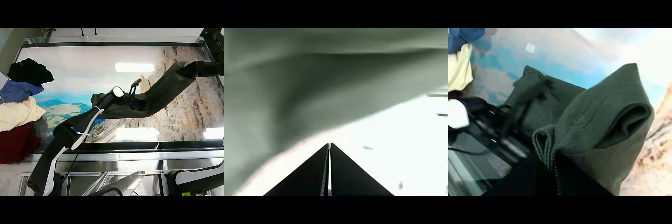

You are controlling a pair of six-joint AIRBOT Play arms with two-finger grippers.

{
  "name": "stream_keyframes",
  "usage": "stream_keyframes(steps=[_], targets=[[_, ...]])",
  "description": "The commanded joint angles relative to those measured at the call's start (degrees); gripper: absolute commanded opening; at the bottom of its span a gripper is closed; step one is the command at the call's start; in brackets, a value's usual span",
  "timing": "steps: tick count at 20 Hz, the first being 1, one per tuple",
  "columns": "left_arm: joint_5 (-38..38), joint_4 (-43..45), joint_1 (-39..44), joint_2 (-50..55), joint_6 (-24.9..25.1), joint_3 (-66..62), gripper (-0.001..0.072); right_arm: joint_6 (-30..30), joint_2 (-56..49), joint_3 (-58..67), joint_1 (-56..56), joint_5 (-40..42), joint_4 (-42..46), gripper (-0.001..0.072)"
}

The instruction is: Fold the shirts.

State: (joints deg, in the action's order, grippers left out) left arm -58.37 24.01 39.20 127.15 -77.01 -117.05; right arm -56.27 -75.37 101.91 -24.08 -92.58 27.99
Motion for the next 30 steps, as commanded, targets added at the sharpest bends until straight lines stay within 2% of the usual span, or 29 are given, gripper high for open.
stream_keyframes(steps=[1, 4, 8, 13, 14, 15, 16, 19, 22, 27, 29, 30], targets=[[-13.99, -7.06, -7.34, -7.54, 4.26, 0.26, 0.0021, -1.05, -0.46, -0.02, 2.38, -0.87, -0.22, 0.0021], [-21.49, -7.19, -17.35, -17.07, 4.15, 0.26, 0.002, -2.54, -0.61, -0.02, 9.53, 2.4, -0.2, 0.0022], [-26.4, -7.15, -29.11, -27.67, 4.09, 0.28, 0.0021, -3.87, -2.45, -0.02, 24.9, 13.35, 0.35, 0.0022], [-30.38, -7.17, -37.42, -34.97, 4.09, 0.31, 0.0021, -3.82, -13.6, -0.02, 46.29, 25.38, 1.51, 0.003], [-31.45, -7.15, -38.27, -35.74, 4.09, 0.31, 0.0021, -3.82, -16.31, -0.02, 49.72, 27.39, 1.49, 0.0104], [-32.52, -7.15, -38.91, -36.28, 4.09, 0.31, 0.0021, -3.8, -18.69, 0.0, 52.41, 29.44, 1.49, 0.0316], [-33.27, -7.19, -39.43, -36.59, 4.09, 0.31, 0.0021, -3.82, -20.0, 0.02, 53.59, 30.49, 1.49, 0.0374], [-34.42, -7.19, -40.3, -36.79, 4.09, 0.31, 0.0021, -5.77, -18.29, 0.04, 50.42, 30.03, 1.51, 0.0369], [-34.8, -7.19, -40.3, -36.79, 4.09, 0.31, 0.0021, -7.54, -12.35, 0.02, 42.1, 25.77, 2.32, 0.0367], [-35.6, -7.04, -40.3, -36.79, 4.09, 0.33, 0.0021, -21.46, -7.78, -0.96, 28.04, 14.64, 24.87, 0.0382], [-35.56, -7.02, -40.3, -36.79, 4.11, 0.33, 0.0021, -22.25, -7.82, -5.42, 25.46, 14.1, 27.96, 0.0593], [-35.52, -7.04, -40.3, -36.79, 4.11, 0.39, 0.0021, -22.12, -8.17, -8.2, 24.94, 15.43, 28.63, 0.0647]])
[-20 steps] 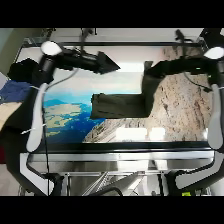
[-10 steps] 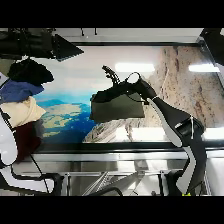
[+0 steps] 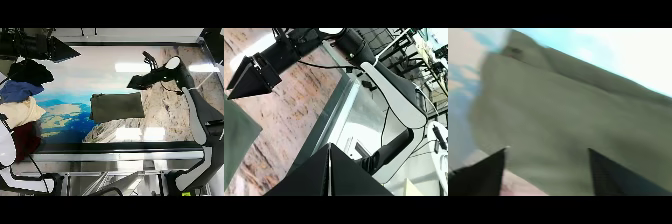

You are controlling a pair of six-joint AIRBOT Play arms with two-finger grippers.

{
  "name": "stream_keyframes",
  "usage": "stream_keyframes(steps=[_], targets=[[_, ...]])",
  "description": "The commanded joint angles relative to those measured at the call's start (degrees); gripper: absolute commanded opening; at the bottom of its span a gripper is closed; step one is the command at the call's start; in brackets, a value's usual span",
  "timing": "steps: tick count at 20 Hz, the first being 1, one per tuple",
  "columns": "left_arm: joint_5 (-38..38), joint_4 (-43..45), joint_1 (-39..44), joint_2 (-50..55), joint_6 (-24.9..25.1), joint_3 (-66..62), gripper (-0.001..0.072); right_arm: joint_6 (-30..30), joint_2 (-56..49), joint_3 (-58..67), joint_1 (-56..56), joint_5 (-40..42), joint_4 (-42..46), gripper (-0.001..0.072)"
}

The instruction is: Fold the shirts.

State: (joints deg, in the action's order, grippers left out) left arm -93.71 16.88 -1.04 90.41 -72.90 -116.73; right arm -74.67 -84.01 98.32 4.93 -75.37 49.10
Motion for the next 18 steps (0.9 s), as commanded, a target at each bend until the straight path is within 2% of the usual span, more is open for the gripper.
stream_keyframes(steps=[1, 7, 10, 11, 12, 13, 16, 18], targets=[[0.26, -0.09, -0.07, -0.07, -0.02, 0.72, 0.0021, -2.95, -0.22, -6.71, -4.26, -0.07, 7.78, 0.0647], [0.94, 0.02, -0.07, -0.07, 0.04, 8.04, 0.0021, 0.35, -7.43, -8.9, -3.41, 1.62, 6.56, 0.0647], [0.96, 0.02, -0.07, -0.07, 0.66, 10.67, 0.0021, 4.57, -8.02, -8.87, -3.41, 1.62, 0.26, 0.0639], [1.09, 0.02, -0.07, -0.07, 0.68, 11.39, 0.0021, 6.75, -8.0, -8.85, -3.43, 1.53, -3.23, 0.0522], [1.33, 0.02, -0.07, -0.07, 0.68, 11.89, 0.0021, 9.38, -7.85, -8.83, -3.54, 1.25, -7.1, 0.0171], [1.38, -0.02, -0.07, -0.07, 0.68, 12.2, 0.0021, 10.58, -7.5, -8.74, -3.76, 1.31, -9.86, 0.0023], [1.31, -0.15, 0.33, -0.07, 0.66, 12.17, 0.0021, 11.47, -5.55, -7.52, -6.69, 2.62, -11.85, 0.0021], [1.09, -0.11, 0.39, -0.07, 0.66, 12.17, 0.0021, 8.76, -3.13, -7.52, -12.11, 4.55, -11.61, 0.0021]])
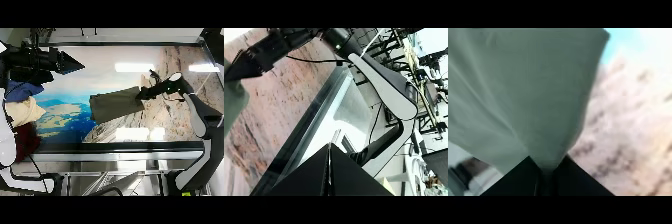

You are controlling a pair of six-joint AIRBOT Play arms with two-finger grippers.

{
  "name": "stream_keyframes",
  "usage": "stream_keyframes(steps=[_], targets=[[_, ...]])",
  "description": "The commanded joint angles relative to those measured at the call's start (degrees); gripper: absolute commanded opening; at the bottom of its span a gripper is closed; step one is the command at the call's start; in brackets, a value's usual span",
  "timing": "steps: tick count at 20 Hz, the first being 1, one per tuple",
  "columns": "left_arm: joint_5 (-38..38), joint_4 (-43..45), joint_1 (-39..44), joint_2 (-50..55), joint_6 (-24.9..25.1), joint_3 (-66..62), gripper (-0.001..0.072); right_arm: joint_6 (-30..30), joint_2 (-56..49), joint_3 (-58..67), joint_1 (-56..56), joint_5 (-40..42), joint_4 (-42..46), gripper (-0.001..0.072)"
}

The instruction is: Fold the shirts.

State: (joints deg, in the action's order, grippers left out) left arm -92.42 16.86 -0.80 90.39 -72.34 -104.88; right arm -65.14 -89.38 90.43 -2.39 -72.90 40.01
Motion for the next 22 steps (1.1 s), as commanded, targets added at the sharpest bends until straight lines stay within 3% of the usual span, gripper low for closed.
stream_keyframes(steps=[1, 5, 14, 18, 22], targets=[[-0.22, -0.09, 0.2, -0.04, 0.11, 0.33, 0.0021, -3.54, 3.48, 0.35, -8.63, 2.91, -1.55, 0.0021], [-0.87, 0.09, 1.18, -0.04, 0.35, 0.33, 0.0021, -12.7, 7.43, -0.55, -25.33, 0.35, 7.87, 0.002], [-1.97, 0.09, 5.51, -0.02, 3.82, 0.33, 0.0021, -14.51, 29.83, -32.98, -59.01, 2.49, 17.51, 0.0021], [-1.95, 0.07, 8.17, -0.02, 5.27, 0.33, 0.0021, -15.26, 39.82, -44.15, -62.86, 8.15, 17.7, 0.0021], [-2.08, 0.07, 9.57, -0.02, 5.53, 0.33, 0.0021, -15.74, 40.13, -45.79, -62.53, 2.25, 17.66, 0.0022]])
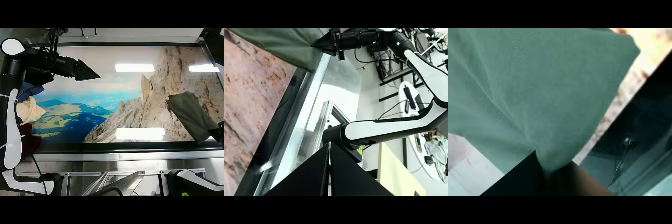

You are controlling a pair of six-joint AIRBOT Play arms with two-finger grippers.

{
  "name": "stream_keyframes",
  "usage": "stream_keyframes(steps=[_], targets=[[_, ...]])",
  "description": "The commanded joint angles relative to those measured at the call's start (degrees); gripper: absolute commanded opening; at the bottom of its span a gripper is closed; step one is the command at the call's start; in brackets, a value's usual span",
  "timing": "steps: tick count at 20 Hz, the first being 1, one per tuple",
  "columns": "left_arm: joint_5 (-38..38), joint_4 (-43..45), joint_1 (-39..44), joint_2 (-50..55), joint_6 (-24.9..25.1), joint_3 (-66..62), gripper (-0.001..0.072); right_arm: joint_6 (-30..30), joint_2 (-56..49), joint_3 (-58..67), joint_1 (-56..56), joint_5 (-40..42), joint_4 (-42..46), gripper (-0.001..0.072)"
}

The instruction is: Fold the shirts.

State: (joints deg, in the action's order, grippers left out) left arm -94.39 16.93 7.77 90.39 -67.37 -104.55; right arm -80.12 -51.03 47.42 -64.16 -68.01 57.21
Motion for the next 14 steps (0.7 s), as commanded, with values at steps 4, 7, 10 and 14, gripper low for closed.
stream_keyframes(steps=[4, 7, 10, 14], targets=[[-0.15, -0.04, 1.01, -0.02, 0.5, 0.0, 0.0021, -1.62, 2.21, -4.22, 0.72, -5.16, 0.68, 0.0094], [-0.7, -0.11, 0.98, -0.04, 0.48, 0.0, 0.0021, -1.81, 2.21, -4.15, 0.61, -6.19, 1.49, 0.0412], [-2.12, -0.17, 0.87, -0.04, 0.46, 0.0, 0.0021, -3.52, 2.23, -3.39, 0.63, -7.39, 5.6, 0.0413], [-1.75, -0.52, -1.05, -0.09, 0.48, -0.02, 0.0021, -9.31, 2.27, 1.36, 0.63, -9.03, 15.72, 0.0417]])
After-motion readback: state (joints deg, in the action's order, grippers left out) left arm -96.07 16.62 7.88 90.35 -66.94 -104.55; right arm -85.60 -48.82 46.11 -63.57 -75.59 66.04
